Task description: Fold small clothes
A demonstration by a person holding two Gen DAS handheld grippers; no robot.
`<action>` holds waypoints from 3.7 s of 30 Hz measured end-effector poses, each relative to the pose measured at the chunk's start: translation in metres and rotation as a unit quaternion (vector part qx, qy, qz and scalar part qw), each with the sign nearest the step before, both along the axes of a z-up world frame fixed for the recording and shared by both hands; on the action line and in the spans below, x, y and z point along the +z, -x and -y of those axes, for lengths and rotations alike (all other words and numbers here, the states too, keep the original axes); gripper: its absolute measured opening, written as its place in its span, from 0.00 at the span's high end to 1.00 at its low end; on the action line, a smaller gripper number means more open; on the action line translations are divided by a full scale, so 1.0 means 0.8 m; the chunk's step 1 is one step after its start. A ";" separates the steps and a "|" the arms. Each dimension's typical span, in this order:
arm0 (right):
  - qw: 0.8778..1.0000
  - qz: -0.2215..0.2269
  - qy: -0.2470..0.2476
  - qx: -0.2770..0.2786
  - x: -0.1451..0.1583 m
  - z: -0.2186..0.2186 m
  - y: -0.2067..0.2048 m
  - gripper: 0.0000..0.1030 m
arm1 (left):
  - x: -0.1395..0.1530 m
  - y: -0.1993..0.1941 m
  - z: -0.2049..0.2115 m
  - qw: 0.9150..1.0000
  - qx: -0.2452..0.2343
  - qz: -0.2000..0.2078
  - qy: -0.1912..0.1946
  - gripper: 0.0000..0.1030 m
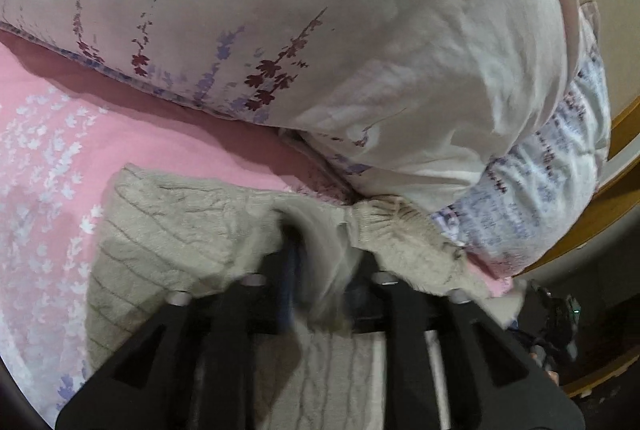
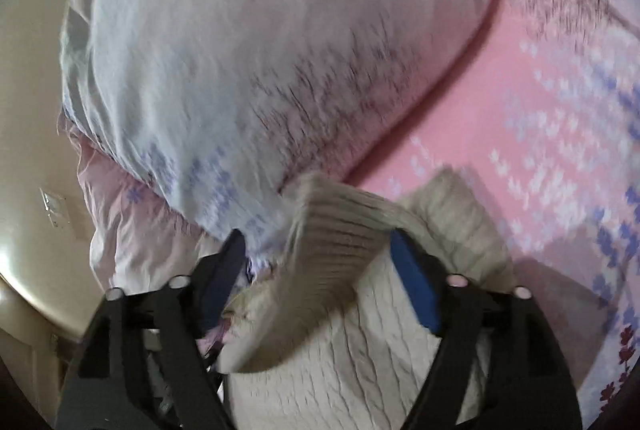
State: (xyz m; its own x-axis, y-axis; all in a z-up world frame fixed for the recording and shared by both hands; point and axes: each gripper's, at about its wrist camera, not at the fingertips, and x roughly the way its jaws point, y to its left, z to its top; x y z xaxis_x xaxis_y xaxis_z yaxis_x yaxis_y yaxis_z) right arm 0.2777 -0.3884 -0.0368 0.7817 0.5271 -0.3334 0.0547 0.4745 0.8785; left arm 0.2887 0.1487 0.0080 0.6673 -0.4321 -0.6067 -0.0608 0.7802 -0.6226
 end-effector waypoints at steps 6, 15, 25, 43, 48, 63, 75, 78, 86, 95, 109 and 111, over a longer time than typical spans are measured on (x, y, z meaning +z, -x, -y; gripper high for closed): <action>0.999 -0.017 0.051 -0.001 -0.006 -0.007 0.000 0.41 | 0.019 0.004 0.003 0.999 0.009 0.031 -0.023 0.36; 0.970 0.031 0.240 0.004 0.027 0.017 0.101 0.46 | 0.025 0.079 -0.039 0.998 -0.023 0.042 -0.036 0.36; 0.954 0.005 0.290 0.079 -0.009 0.004 0.137 0.51 | 0.018 0.150 -0.028 0.988 -0.075 0.052 -0.123 0.46; 0.939 0.033 0.333 0.079 -0.012 -0.021 0.148 0.83 | -0.003 0.149 -0.004 0.985 -0.086 0.026 -0.149 0.90; 0.941 0.048 0.328 0.069 -0.004 -0.016 0.165 0.86 | 0.003 0.163 -0.013 0.985 -0.090 0.032 -0.144 0.91; 0.911 0.003 0.413 0.009 0.003 -0.039 0.166 0.54 | 0.007 0.177 -0.027 0.986 -0.074 0.042 -0.145 0.88; 0.867 0.091 0.477 0.109 0.036 -0.205 0.118 0.30 | 0.009 0.137 -0.071 0.998 -0.026 0.004 -0.052 0.29; 0.863 0.083 0.485 0.118 0.030 -0.224 0.104 0.30 | 0.000 0.123 -0.066 0.998 -0.038 -0.015 -0.039 0.29; 0.860 0.062 0.489 0.131 0.013 -0.243 0.090 0.26 | -0.007 0.100 -0.047 0.996 -0.074 -0.014 -0.047 0.31; 0.852 0.062 0.504 0.127 0.009 -0.250 0.082 0.22 | -0.015 0.089 -0.038 0.997 -0.069 -0.026 -0.028 0.57; 0.856 0.064 0.495 0.134 0.011 -0.247 0.083 0.21 | 0.041 0.088 0.008 0.993 -0.095 0.026 0.067 0.79; 0.855 0.065 0.495 0.137 0.012 -0.246 0.084 0.21 | 0.055 0.085 0.029 0.989 -0.111 0.039 0.086 0.80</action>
State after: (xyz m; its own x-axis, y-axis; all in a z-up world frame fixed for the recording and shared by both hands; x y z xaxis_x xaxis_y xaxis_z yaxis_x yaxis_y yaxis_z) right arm 0.2107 -0.1915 -0.0276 0.7384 0.2052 -0.6424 -0.2450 0.9691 0.0279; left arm 0.2208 0.1253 0.0523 0.5870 -0.6652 -0.4615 0.1541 0.6514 -0.7430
